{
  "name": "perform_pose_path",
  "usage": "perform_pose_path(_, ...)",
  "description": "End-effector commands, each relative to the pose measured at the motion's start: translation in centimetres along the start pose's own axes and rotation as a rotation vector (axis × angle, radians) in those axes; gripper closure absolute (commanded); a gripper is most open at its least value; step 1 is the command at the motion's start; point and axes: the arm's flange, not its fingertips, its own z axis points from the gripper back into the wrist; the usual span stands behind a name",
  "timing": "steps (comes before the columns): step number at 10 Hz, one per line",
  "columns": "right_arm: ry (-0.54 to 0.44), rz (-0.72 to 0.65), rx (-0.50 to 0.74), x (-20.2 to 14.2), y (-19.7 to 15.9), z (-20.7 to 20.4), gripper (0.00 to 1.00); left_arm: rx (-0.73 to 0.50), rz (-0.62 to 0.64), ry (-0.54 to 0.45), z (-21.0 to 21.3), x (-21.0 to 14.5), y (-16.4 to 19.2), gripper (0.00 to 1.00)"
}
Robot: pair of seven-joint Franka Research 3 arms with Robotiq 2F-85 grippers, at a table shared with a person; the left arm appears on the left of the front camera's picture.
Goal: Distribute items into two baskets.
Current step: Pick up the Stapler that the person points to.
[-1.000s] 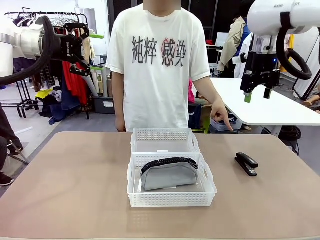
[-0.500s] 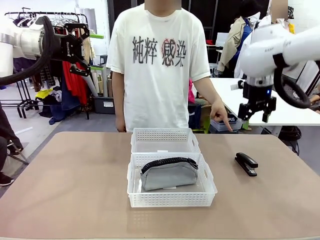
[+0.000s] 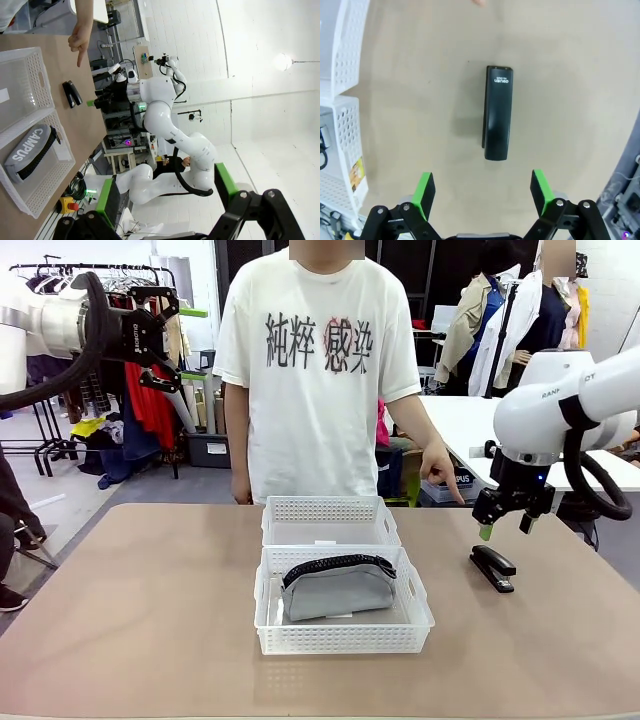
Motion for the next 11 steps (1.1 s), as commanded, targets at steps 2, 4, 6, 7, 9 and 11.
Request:
perform_pose_path(2, -0.028, -0.001, -0.041, -0.1, 0.3, 0.3, 0.0, -0.005, 0.0, 0.007, 0.2, -0.1, -0.2, 0.0)
perform_pose_path(4, -0.007, 0.009, -0.009, -0.4, 0.1, -0.3, 0.0, -0.005, 0.0, 0.007, 0.2, -0.1, -0.2, 0.0)
perform_pose_path(6, -0.007, 0.009, -0.009, -0.4, 0.1, -0.3, 0.0, -0.005, 0.0, 0.007, 0.2, -0.1, -0.2, 0.0)
perform_pose_path(7, -0.005, 0.012, -0.012, -0.4, 0.2, -0.4, 0.0, -0.005, 0.0, 0.007, 0.2, -0.1, -0.2, 0.0)
perform_pose_path(9, 0.056, -0.019, 0.005, 1.4, -0.7, -2.4, 0.0, -0.005, 0.0, 0.007, 0.2, -0.1, -0.2, 0.0)
perform_pose_path(11, 0.084, -0.032, -0.022, 1.8, -0.5, -3.7, 0.0, -0.005, 0.0, 0.007, 0.2, -0.1, -0.2, 0.0)
